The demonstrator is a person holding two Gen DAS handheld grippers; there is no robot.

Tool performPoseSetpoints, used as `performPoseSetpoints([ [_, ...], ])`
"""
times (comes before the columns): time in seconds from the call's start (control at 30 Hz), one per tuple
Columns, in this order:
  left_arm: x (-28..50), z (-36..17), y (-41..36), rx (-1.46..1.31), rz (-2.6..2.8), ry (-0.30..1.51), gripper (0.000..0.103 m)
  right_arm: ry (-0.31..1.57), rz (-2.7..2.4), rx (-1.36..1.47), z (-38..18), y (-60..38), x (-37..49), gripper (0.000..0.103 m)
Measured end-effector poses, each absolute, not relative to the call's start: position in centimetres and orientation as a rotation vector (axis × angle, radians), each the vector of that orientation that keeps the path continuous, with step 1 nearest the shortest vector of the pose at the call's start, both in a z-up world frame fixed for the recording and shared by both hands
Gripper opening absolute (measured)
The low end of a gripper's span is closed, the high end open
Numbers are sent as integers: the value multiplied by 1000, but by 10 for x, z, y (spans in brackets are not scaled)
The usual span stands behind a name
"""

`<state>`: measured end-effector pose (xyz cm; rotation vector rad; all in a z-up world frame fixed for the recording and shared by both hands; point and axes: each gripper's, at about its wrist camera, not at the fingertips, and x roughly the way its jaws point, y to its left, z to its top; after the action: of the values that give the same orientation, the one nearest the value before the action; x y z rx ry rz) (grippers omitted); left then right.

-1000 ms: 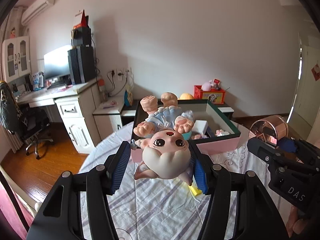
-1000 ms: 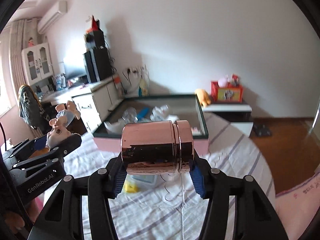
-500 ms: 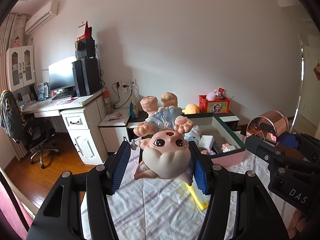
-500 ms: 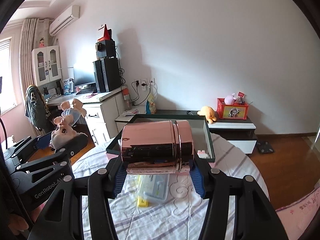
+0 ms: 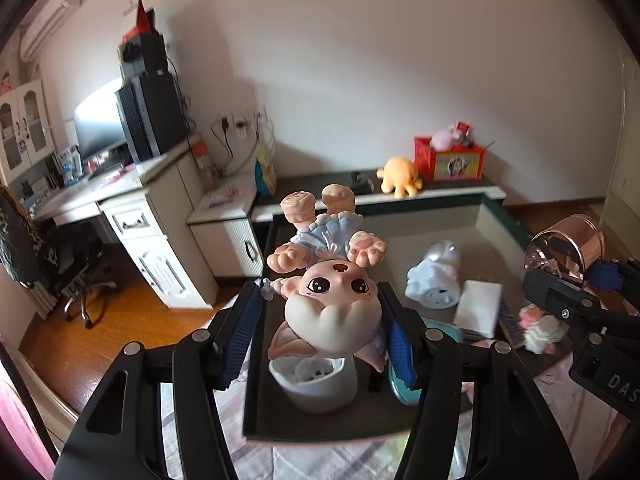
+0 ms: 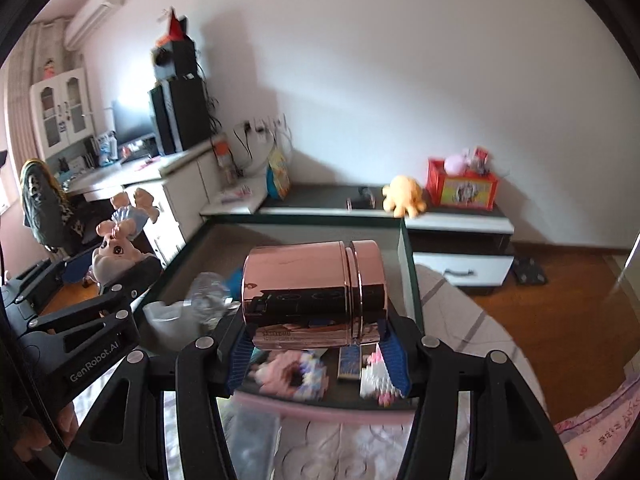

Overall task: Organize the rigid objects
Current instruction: 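Lower the doll and rose-gold cylinder into the pink box, open both tools, then withdraw both tools from the pink box back over the bed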

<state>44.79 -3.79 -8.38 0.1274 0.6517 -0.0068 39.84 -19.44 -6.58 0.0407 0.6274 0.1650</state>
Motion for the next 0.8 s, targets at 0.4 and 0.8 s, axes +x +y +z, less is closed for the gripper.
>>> performPoseSetpoints([
  [0.4,471,-92,-47,120,-53,651,84,763,139,42,-116,-192,452,59],
  [0.8,372,-43,-16,72,-24,504,103,602,160,100,-59,-200,372,82],
])
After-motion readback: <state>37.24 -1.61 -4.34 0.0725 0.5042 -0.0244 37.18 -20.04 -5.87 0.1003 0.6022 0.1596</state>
